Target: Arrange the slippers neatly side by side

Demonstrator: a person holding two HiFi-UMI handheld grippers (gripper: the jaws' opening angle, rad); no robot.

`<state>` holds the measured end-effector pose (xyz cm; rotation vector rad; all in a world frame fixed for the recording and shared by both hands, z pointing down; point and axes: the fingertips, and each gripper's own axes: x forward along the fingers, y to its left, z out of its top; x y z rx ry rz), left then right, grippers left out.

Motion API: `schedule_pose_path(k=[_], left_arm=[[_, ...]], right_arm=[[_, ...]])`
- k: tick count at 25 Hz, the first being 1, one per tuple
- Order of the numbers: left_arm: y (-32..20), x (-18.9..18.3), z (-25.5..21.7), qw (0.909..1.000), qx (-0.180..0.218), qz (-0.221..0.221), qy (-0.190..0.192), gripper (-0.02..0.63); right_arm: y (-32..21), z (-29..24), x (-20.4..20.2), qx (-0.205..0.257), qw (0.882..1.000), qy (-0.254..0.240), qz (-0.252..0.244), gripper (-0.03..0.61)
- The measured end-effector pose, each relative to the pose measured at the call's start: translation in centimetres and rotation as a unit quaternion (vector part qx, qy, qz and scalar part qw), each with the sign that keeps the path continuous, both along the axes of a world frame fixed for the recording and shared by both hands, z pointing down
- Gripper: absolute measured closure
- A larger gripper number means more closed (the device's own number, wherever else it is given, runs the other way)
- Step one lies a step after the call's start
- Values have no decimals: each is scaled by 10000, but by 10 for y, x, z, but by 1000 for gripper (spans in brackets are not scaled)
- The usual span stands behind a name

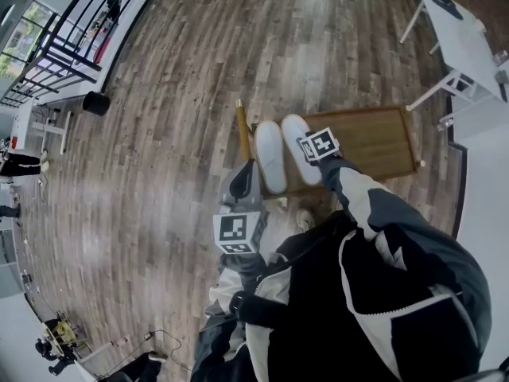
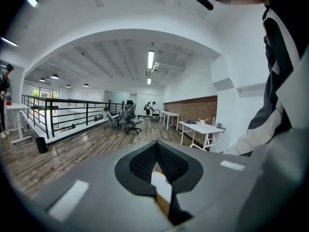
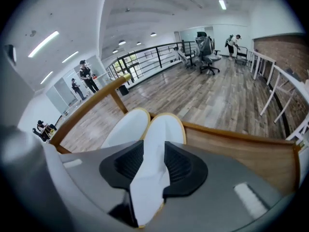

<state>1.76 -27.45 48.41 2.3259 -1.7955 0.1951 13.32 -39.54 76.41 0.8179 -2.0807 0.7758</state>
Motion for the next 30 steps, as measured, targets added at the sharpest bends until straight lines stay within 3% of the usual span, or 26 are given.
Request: schedule_pose_path(k=[3, 5, 9, 12, 19, 30], left_arm=[[-9, 3, -3, 9999, 104, 61, 123, 594], [-17, 6, -8, 9996, 193, 124, 158, 594], [-32, 18, -24, 9991, 294, 214, 224, 594], [-44, 25, -36, 9985, 377, 216, 331, 594], [-62, 38, -61, 9974, 556, 183, 415, 594], [-66, 54, -61, 9973, 564, 188, 436, 594]], right_arm=[[-9, -65, -8, 687, 9951, -678, -201, 507], [-13, -122, -10, 1309, 9846, -1107, -337, 572], [-8, -220, 3, 2467, 9582, -1353, -520, 575], [1, -276, 19, 3019, 9395, -1564, -418, 575], [17, -360, 60, 3688, 9064, -2057, 25, 575], [21, -344, 81, 3761, 9122, -1626, 59, 578]])
